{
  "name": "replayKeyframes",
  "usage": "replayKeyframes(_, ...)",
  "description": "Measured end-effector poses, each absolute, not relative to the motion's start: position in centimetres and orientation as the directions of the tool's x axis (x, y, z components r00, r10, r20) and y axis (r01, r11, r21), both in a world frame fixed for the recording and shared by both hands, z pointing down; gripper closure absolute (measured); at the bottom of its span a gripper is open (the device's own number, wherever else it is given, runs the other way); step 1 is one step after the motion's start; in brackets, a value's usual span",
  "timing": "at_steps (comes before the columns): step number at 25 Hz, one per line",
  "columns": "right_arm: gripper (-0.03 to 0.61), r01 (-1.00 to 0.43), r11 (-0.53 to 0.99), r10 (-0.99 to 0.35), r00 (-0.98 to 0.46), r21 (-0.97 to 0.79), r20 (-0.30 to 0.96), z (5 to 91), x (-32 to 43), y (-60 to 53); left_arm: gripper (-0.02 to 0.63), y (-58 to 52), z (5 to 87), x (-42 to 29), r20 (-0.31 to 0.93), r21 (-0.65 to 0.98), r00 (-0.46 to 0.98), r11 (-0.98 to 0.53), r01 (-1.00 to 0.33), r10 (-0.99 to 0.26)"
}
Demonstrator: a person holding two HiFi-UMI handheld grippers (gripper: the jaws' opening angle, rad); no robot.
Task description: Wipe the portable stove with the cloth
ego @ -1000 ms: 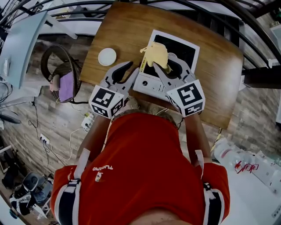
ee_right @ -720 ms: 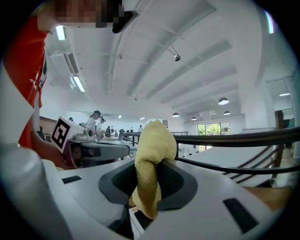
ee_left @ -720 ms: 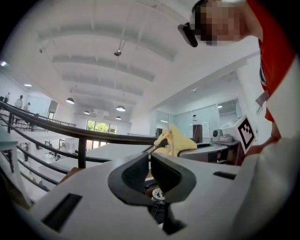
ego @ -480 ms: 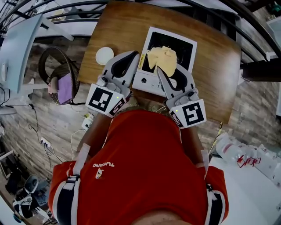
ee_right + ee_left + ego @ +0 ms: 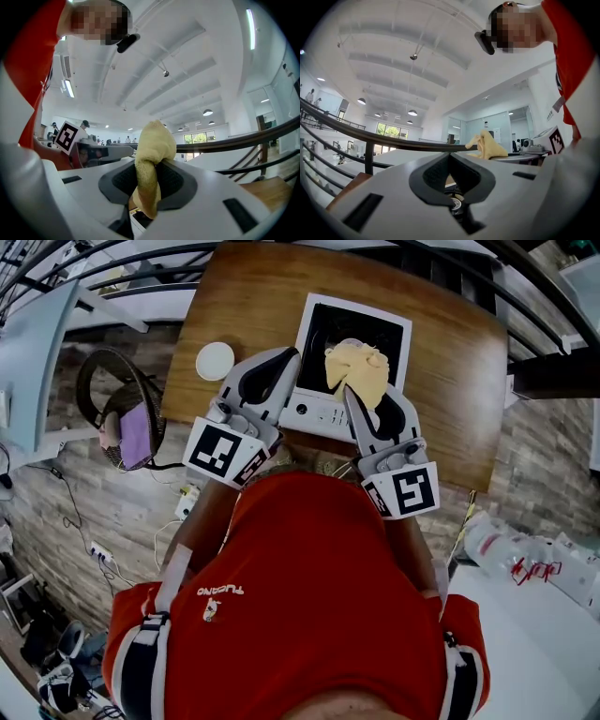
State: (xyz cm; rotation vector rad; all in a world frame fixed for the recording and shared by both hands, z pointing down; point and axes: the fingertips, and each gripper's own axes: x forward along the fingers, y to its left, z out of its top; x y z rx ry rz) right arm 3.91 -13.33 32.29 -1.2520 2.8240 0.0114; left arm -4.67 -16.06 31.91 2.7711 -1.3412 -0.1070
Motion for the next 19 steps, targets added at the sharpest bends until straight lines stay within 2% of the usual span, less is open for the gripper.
replayKeyframes(19,0.467,-0.758,0.652,-0.758,-0.651,-0.020,-0.041,32.70,4.97,-13.84,0.604,-16.15,32.24,-4.71,-0.027,0.095,0.620,-0.620,-0.779,-0.784)
